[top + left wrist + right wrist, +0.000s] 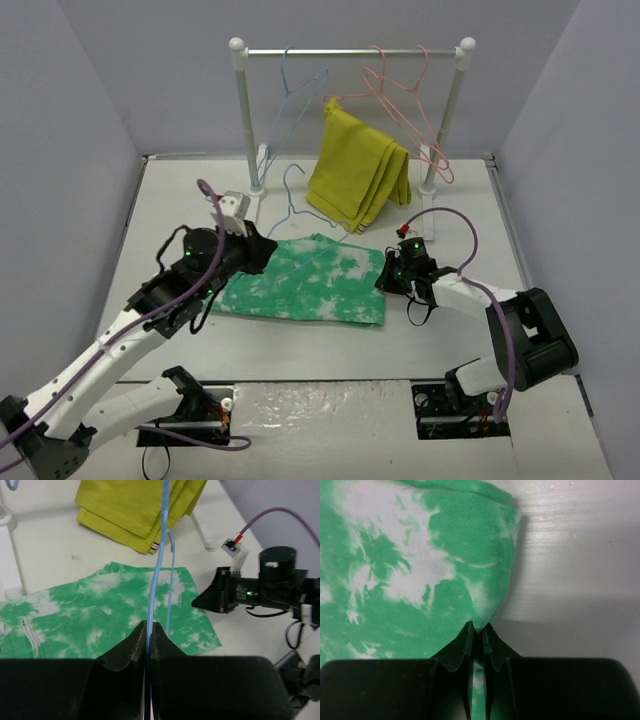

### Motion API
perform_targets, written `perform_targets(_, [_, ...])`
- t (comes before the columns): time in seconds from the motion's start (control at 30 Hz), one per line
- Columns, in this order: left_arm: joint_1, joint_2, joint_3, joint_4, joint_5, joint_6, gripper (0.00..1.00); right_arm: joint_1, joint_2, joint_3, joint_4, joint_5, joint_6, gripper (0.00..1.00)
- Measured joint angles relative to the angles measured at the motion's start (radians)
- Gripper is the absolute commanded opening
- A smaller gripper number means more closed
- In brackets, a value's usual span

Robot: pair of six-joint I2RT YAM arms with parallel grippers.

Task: Place the trousers on the hanger

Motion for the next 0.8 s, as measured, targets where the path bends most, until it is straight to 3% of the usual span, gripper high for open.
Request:
perform_targets(0.23, [-0.158,0.136,-0.046,0.151,-0.267,-0.006,0.0,-0.001,-0.137,0.214,-0.274,0.029,-0.068,0.0])
perform_targets(0.43, [-0.303,0.252,-0.055,0.371,-0.467,0.001,0.0,-0.002,-0.173,0.366,-0.399,-0.042,-0.062,0.0])
perform_targets(0.57, [-0.363,0.312,-0.102,0.517,-0.519,0.006,0.0,-0.002,-0.173,0.383,-0.421,-0.136,-0.015,0.0])
perform_targets(0.8, [-0.367,0.333,-0.192,0.691,-0.546,0.026,0.0,-0.002,-0.171,0.407,-0.364,-0.292,0.086,0.0])
